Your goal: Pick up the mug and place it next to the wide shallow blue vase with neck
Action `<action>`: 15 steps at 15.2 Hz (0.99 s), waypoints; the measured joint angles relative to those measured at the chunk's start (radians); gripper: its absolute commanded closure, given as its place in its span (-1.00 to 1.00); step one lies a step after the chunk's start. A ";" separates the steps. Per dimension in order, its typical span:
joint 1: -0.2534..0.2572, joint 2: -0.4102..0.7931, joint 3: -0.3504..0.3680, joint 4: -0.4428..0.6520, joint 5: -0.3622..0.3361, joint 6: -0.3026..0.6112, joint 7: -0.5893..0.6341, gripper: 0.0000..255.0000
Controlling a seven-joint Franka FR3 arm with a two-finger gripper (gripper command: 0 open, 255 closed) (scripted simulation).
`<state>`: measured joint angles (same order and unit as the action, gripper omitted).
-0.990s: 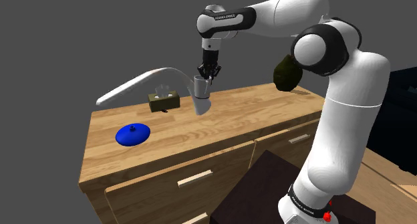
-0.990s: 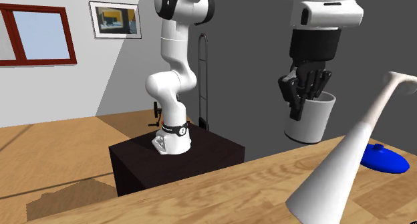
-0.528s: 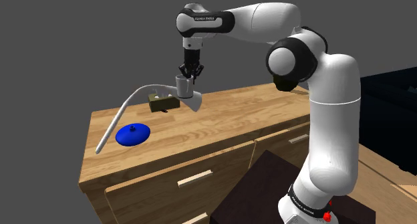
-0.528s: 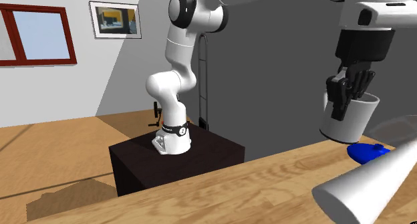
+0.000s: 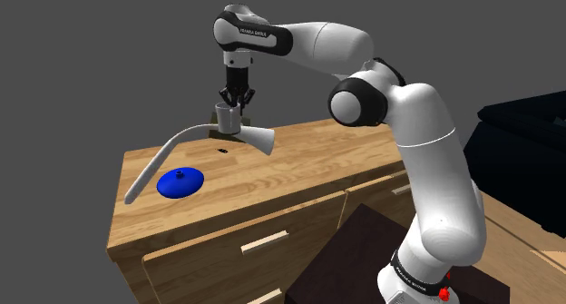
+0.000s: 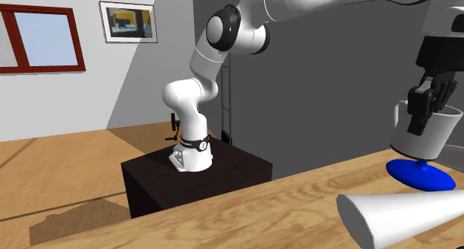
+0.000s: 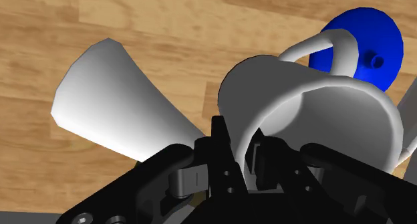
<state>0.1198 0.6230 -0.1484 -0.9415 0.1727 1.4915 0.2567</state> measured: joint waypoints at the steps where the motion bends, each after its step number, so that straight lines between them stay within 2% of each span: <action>1: 0.002 -0.003 0.000 -0.016 0.000 0.014 0.000 1.00; 7: 0.013 -0.047 -0.003 -0.150 -0.002 0.116 -0.013 1.00; 12: 0.020 -0.060 -0.003 -0.212 -0.001 0.182 -0.017 1.00; 15: 0.018 -0.050 0.000 -0.206 0.006 0.200 -0.024 1.00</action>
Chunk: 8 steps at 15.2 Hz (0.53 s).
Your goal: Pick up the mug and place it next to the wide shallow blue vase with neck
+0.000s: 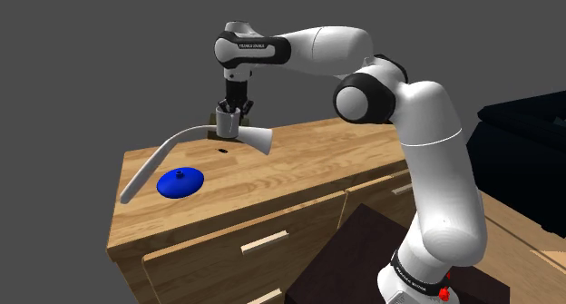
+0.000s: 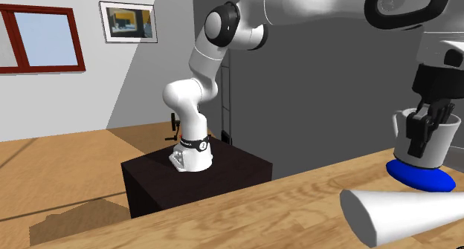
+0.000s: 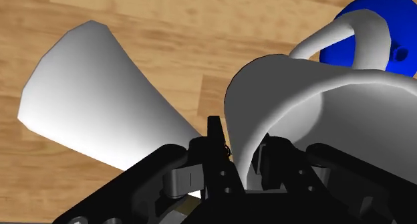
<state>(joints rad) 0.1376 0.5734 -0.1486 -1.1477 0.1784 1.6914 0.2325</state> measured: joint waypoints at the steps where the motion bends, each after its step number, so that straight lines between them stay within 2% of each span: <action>1: 0.008 -0.018 0.000 -0.036 -0.002 0.026 0.004 1.00; 3: 0.012 -0.020 0.001 -0.045 -0.002 0.042 0.008 1.00; 4: 0.016 -0.053 0.000 -0.108 -0.003 0.081 0.001 1.00; 6: 0.003 -0.033 0.003 -0.081 0.011 0.078 -0.014 1.00; 7: 0.011 -0.058 0.001 -0.131 0.008 0.113 -0.014 1.00; 8: 0.016 -0.060 0.001 -0.135 0.004 0.120 -0.006 1.00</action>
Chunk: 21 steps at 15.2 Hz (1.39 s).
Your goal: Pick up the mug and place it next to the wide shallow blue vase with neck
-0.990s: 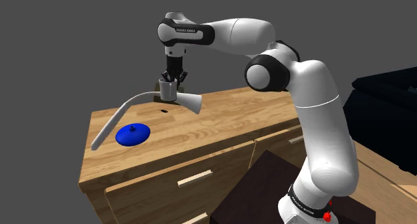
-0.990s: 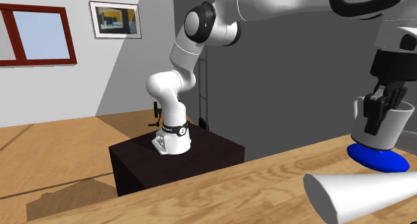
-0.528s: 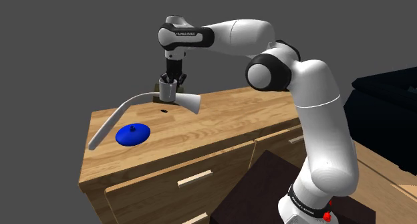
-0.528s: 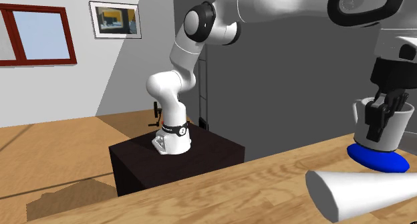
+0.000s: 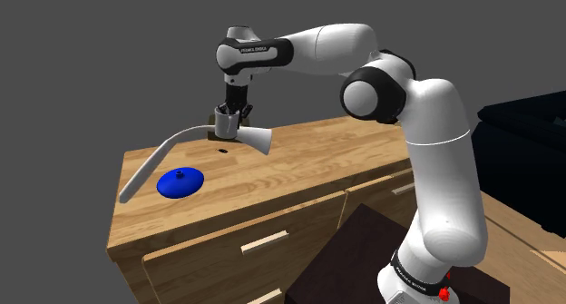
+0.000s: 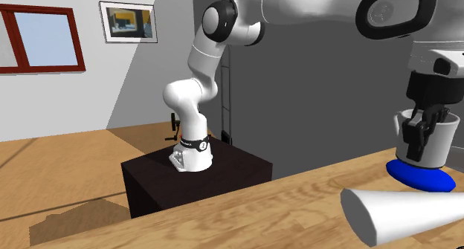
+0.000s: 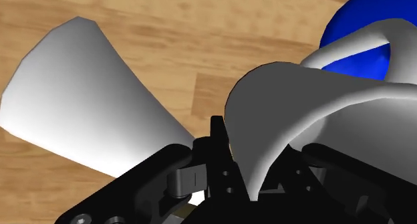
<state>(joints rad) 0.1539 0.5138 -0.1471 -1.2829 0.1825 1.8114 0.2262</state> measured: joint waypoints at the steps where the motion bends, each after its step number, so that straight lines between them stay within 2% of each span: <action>1: 0.007 -0.006 0.002 -0.014 -0.002 0.022 0.008 1.00; 2: 0.000 -0.011 0.003 -0.032 0.005 0.039 -0.005 1.00; 3: -0.003 0.008 0.004 -0.002 0.012 0.025 -0.006 1.00; 5: -0.010 0.032 0.004 0.023 0.075 0.029 -0.019 1.00; 6: -0.001 0.013 -0.010 -0.014 0.098 0.047 -0.019 1.00; 7: 0.011 0.002 -0.020 -0.035 0.094 0.063 -0.020 1.00; 9: 0.027 0.022 -0.031 -0.001 0.070 0.053 -0.015 1.00; 10: 0.037 0.000 -0.037 -0.038 0.050 0.072 -0.018 1.00; 12: 0.030 0.002 -0.038 -0.039 0.065 0.067 -0.030 1.00; 13: 0.036 -0.014 -0.044 -0.067 0.082 0.083 -0.030 -1.00; 16: 0.032 0.009 -0.058 -0.047 0.031 0.043 -0.016 -1.00; 21: 0.026 0.039 -0.055 -0.022 0.026 0.038 -0.021 -1.00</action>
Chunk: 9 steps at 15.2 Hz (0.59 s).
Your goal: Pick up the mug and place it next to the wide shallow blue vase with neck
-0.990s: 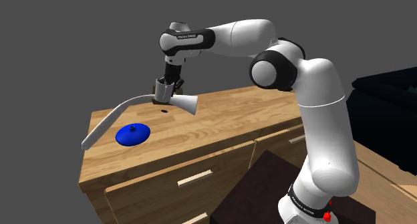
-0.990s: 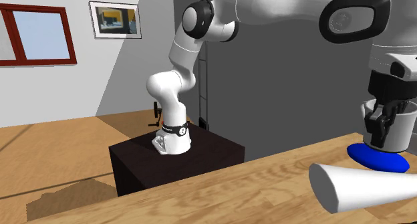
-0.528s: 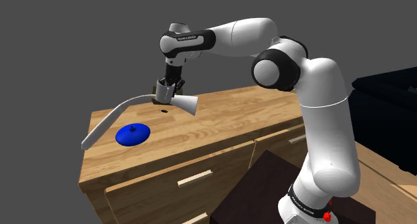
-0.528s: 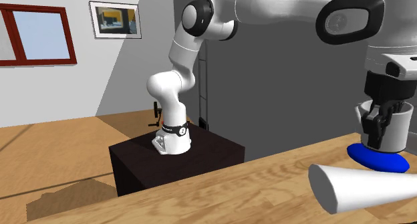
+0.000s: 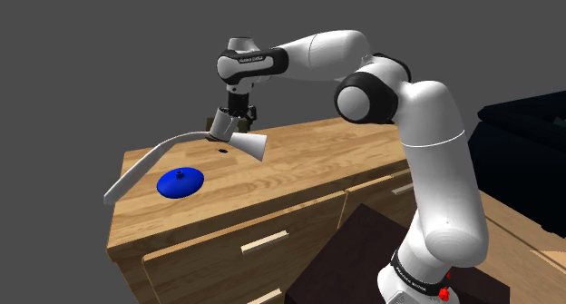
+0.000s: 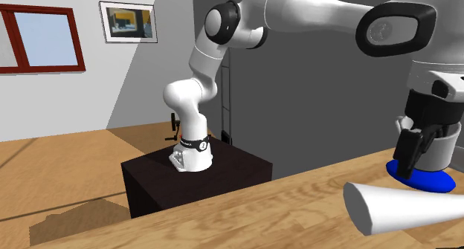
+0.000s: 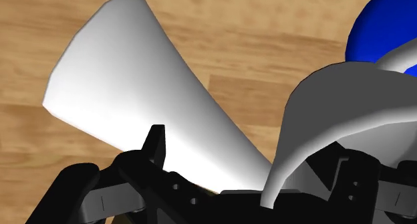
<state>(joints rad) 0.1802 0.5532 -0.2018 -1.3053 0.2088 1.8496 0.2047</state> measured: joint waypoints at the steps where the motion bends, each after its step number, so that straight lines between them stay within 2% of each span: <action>1: -0.003 0.007 0.001 0.014 0.000 -0.018 -0.004 -1.00; 3: -0.007 0.030 0.001 0.060 -0.001 -0.063 0.001 -1.00; 9: -0.007 0.039 -0.001 0.076 -0.001 -0.077 0.003 -1.00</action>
